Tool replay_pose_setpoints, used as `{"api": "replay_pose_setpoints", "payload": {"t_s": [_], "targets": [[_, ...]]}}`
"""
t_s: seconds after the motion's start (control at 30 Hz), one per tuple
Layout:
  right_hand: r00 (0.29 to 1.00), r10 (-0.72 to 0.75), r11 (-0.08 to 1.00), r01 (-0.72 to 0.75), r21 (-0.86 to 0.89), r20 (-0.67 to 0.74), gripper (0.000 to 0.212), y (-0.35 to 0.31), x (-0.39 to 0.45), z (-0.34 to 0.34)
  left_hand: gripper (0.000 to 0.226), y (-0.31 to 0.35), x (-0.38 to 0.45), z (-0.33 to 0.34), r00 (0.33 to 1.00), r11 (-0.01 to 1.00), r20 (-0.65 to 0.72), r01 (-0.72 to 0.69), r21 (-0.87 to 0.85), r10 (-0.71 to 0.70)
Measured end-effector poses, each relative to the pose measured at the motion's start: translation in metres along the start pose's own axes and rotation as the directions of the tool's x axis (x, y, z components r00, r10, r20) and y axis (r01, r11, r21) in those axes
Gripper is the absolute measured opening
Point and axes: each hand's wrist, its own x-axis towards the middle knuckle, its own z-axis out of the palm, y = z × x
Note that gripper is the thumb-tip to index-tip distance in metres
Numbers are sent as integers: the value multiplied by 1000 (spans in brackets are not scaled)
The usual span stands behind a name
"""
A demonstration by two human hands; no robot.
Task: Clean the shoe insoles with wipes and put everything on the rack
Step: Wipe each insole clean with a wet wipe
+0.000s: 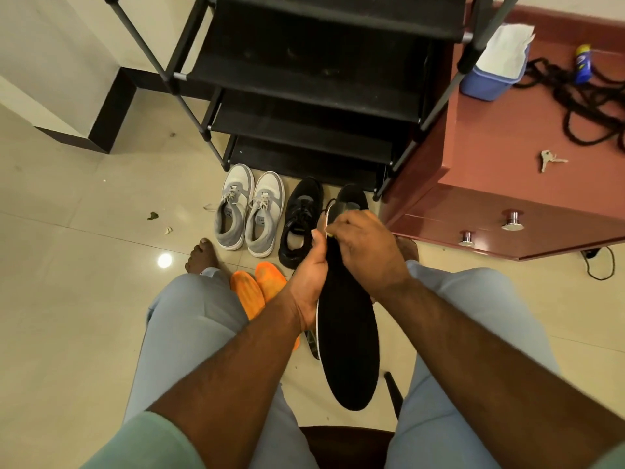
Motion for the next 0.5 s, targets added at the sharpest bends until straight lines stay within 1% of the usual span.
{"api": "replay_pose_setpoints", "payload": {"t_s": [0.07,0.13,0.2,0.3,0.37,0.4,0.43,0.5], "targets": [[1000,-17,1000,17,0,-1,19,-2,-2,1,83,1,-1,0,1000,1000,5,-2,-28,2],[998,-65,997,65,32,13,20,-11,-12,2,83,9,1,-6,999,998,-22,-34,-49,33],[992,-115,989,110,94,43,20,-21,-26,4,86,17,4,-11,993,996,-78,-88,-25,86],[988,-135,984,125,129,76,24,-27,-33,4,90,17,7,-14,986,991,-105,-132,-3,131],[989,-131,985,122,123,65,32,-22,-27,3,88,13,9,-14,984,989,-106,-144,-30,140],[992,-112,988,106,116,51,34,-19,-22,2,87,11,8,-12,988,990,-84,-134,-44,130],[996,-85,991,81,102,31,32,-16,-15,1,87,10,7,-10,991,991,-64,-119,-61,115],[1000,-28,997,28,66,4,22,-9,-2,0,85,7,3,-6,996,992,-6,-91,-91,91]]}}
